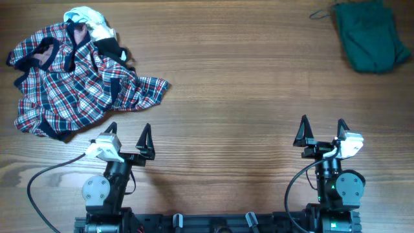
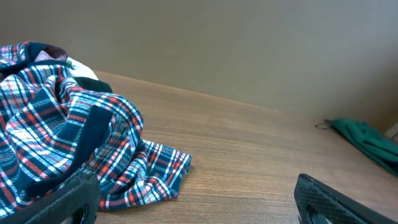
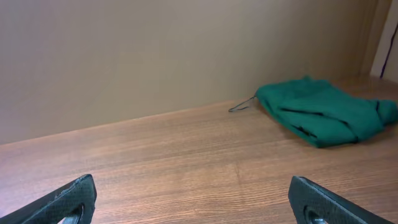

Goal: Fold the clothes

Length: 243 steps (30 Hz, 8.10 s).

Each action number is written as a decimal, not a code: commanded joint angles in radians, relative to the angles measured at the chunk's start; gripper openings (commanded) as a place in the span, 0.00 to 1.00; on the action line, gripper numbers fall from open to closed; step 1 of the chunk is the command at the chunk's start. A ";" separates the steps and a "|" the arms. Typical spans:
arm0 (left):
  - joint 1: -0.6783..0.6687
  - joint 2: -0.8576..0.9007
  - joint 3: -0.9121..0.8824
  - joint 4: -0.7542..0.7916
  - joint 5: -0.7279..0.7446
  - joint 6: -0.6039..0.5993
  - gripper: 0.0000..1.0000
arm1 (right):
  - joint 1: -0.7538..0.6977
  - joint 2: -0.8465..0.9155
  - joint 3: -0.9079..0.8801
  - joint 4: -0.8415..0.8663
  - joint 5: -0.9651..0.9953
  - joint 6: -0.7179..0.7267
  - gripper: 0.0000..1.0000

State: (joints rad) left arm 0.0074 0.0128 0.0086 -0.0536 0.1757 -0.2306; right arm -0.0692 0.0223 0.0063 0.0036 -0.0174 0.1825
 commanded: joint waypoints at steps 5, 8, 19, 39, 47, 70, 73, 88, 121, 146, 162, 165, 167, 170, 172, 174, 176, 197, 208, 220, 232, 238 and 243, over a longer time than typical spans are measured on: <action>-0.005 -0.010 -0.003 -0.008 -0.017 -0.009 1.00 | -0.004 -0.004 -0.001 0.003 0.017 0.003 1.00; -0.005 -0.010 -0.003 -0.008 -0.017 -0.009 1.00 | -0.004 -0.004 -0.001 0.003 0.017 0.003 1.00; -0.005 -0.010 -0.003 -0.008 -0.017 -0.010 1.00 | -0.004 -0.004 -0.001 0.003 0.017 0.003 1.00; -0.005 -0.010 -0.003 -0.006 -0.018 -0.009 1.00 | -0.004 -0.004 -0.001 -0.001 -0.063 0.121 1.00; -0.005 0.014 0.029 -0.020 0.130 -0.045 1.00 | -0.004 0.003 0.018 0.158 -0.404 0.315 1.00; 0.143 1.340 1.361 -0.833 0.142 0.111 1.00 | 0.475 1.711 1.257 0.036 -0.881 0.021 1.00; 0.278 1.376 1.361 -0.830 0.267 0.112 1.00 | 0.570 1.751 1.257 0.187 -0.742 0.108 1.00; 0.433 1.435 1.357 -0.785 0.171 -0.047 1.00 | 0.760 2.136 1.322 0.321 -0.284 0.293 0.89; 0.431 1.527 1.351 -0.792 0.172 -0.047 1.00 | 0.758 2.151 1.630 -0.186 -0.093 0.143 0.04; 0.081 1.502 1.351 -0.551 0.358 0.287 1.00 | 0.127 1.430 1.882 -0.995 -0.606 -0.296 0.04; -0.160 1.878 1.351 -0.410 0.348 0.335 0.91 | 0.127 1.411 1.882 -1.029 -0.578 -0.312 0.04; -0.174 1.916 1.351 -0.385 0.348 0.334 0.87 | 0.127 1.411 1.882 -1.030 -0.575 -0.313 0.04; -0.174 1.933 1.351 -0.371 0.348 0.328 0.85 | 0.127 1.411 1.882 -1.033 -0.563 -0.314 0.04; -0.181 1.978 1.351 -0.352 0.348 0.327 0.82 | 0.127 1.411 1.882 -1.040 -0.556 -0.314 0.04; -0.194 1.987 1.351 -0.331 0.349 0.327 0.81 | 0.127 1.411 1.882 -1.038 -0.556 -0.314 0.04; -0.214 1.987 1.351 -0.296 0.352 0.324 0.75 | 0.127 1.412 1.882 -1.038 -0.556 -0.314 0.04; -0.232 1.990 1.351 -0.274 0.352 0.320 0.72 | 0.127 1.412 1.882 -1.039 -0.556 -0.314 0.04; -0.243 1.919 1.351 -0.307 0.351 0.222 0.04 | 0.127 1.412 1.882 -1.060 -0.513 -0.320 0.04; -0.166 1.553 1.506 -0.417 0.239 0.173 0.04 | 0.127 1.407 1.883 -1.058 -0.476 -0.335 0.04; -0.175 1.890 1.501 -0.595 0.446 0.173 0.73 | 0.127 1.407 1.883 -1.061 -0.476 -0.314 0.04; -0.237 2.179 1.501 -0.381 0.576 0.136 0.35 | 0.127 1.408 1.882 -1.064 -0.460 -0.314 0.04; -0.184 2.081 1.558 -0.363 0.575 0.039 0.04 | 0.127 1.412 1.880 -1.111 -0.424 -0.310 0.04; -0.127 1.730 1.578 -0.420 0.425 0.043 0.04 | 0.127 1.411 1.881 -1.122 -0.389 -0.286 0.04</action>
State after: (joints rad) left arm -0.1383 1.9610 1.5406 -0.4580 0.6975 -0.1856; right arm 0.0608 1.4418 1.8606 -1.1259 -0.4351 -0.1242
